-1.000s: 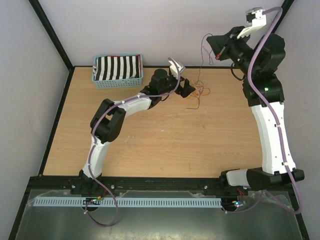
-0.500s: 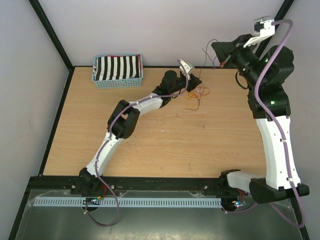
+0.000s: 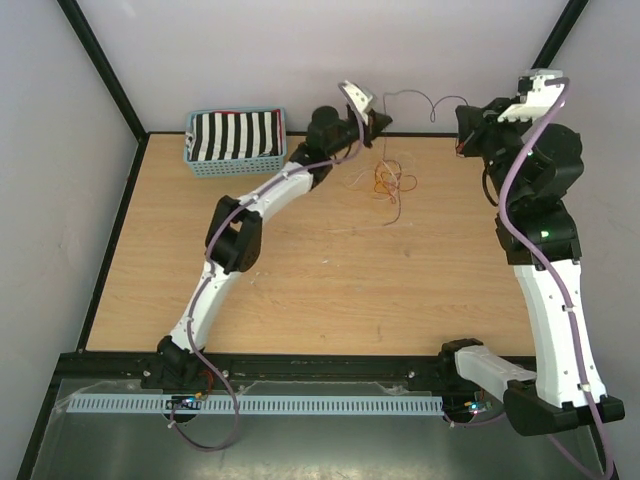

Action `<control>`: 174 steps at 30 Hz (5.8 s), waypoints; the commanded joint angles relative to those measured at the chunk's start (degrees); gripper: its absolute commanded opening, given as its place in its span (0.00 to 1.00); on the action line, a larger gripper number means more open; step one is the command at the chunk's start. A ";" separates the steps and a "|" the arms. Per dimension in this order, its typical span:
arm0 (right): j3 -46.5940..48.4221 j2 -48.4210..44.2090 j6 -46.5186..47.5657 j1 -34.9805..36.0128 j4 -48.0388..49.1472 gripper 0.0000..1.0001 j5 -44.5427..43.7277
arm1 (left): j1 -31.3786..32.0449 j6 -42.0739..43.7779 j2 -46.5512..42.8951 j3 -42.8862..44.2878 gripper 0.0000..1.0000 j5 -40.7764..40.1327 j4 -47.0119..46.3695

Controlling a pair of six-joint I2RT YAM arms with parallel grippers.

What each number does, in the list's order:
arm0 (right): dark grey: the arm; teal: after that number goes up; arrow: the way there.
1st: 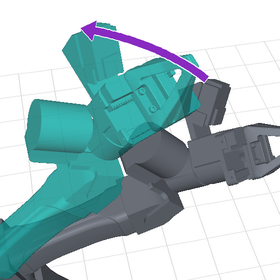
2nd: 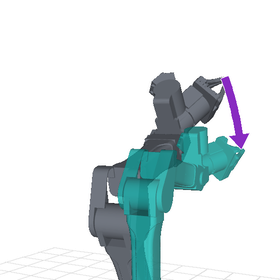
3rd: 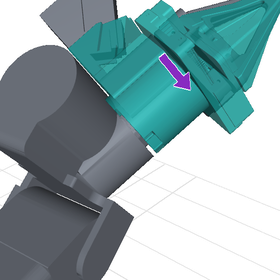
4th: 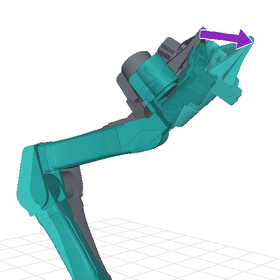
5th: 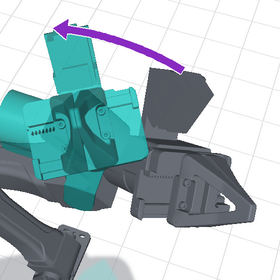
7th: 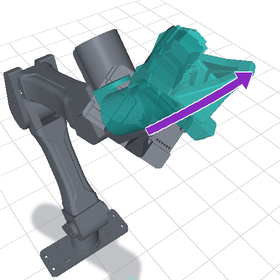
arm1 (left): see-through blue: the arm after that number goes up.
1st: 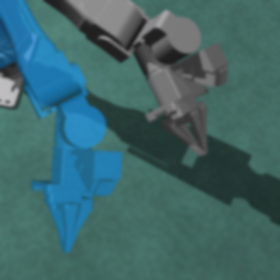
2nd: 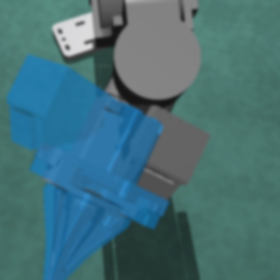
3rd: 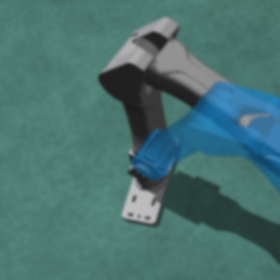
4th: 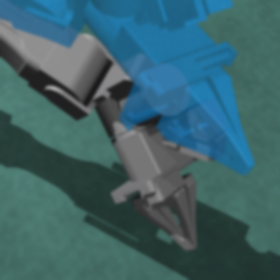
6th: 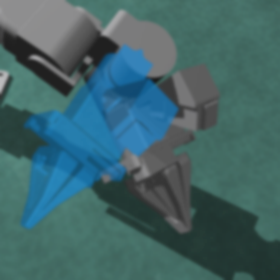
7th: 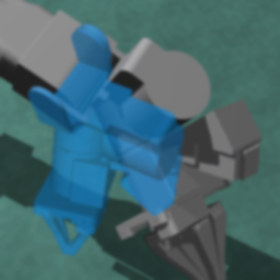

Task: Zip-tie the wires
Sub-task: Untie the cable at the center of the board, then place the cable at the center of the board.

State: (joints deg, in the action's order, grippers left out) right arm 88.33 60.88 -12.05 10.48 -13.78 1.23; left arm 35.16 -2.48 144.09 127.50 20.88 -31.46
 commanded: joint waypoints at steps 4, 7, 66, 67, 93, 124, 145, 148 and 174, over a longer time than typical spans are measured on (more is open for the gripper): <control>-6.06 -1.32 2.83 -0.02 -1.52 0.00 -11.59 | -3.80 5.31 -8.06 11.18 0.00 0.90 4.39; -7.06 -1.89 3.31 -0.04 -1.85 0.00 -13.59 | -4.70 6.46 -9.76 11.80 0.00 0.84 4.80; 9.40 -9.73 4.47 -0.02 -4.14 0.00 -19.66 | 4.53 -10.46 -13.59 -35.58 0.94 22.37 -26.64; 9.62 -9.88 4.42 -0.02 -4.13 0.00 -19.51 | 4.94 -11.28 -12.11 -33.65 0.95 22.50 -26.56; 6.71 -10.81 4.09 -0.02 -4.14 0.00 -18.80 | 10.45 -8.68 -3.72 -15.19 0.09 24.10 -14.67; -15.76 -9.06 1.19 -0.03 -2.34 0.00 -1.99 | -5.75 30.65 -49.83 -39.66 0.00 -7.02 3.99; -19.87 -9.26 0.42 1.21 -10.96 0.00 3.65 | -11.79 39.82 -72.01 -70.22 0.03 -48.12 30.80; -18.78 -8.50 0.36 1.21 -12.39 0.00 5.12 | -11.95 40.02 -68.53 -70.70 0.09 -50.89 31.33; -32.85 -4.54 0.25 3.23 -11.35 0.00 14.13 | -8.35 60.66 -72.22 -67.54 0.08 -66.77 48.86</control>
State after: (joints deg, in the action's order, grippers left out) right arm 57.43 56.53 -11.77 13.10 -25.82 17.19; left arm 25.12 58.50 70.81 61.41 -46.92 12.14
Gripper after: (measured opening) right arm 0.013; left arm 0.078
